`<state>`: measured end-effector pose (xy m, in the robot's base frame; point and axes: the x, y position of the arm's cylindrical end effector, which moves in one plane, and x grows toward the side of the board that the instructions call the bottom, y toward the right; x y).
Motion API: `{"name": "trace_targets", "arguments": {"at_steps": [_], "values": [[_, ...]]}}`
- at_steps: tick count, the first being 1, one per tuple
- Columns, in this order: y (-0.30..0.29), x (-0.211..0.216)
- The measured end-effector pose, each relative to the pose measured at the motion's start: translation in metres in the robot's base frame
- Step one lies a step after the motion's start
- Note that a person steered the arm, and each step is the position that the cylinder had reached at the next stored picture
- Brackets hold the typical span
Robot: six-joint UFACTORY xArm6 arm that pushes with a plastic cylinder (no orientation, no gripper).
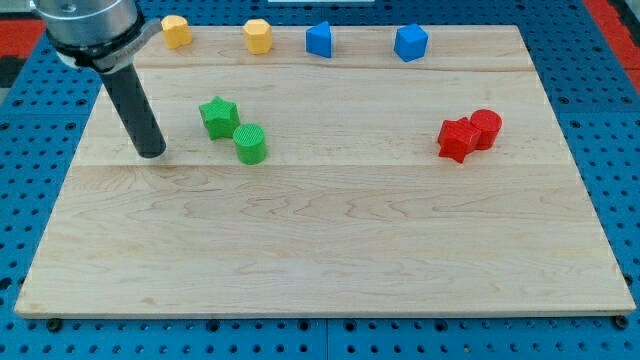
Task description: Move the green circle parallel to the left of the red star
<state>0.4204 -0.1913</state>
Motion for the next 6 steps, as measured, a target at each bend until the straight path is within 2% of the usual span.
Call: {"name": "trace_targets", "arguments": {"at_steps": [3,6], "values": [[0.109,-0.002],[0.140,0.003]]}}
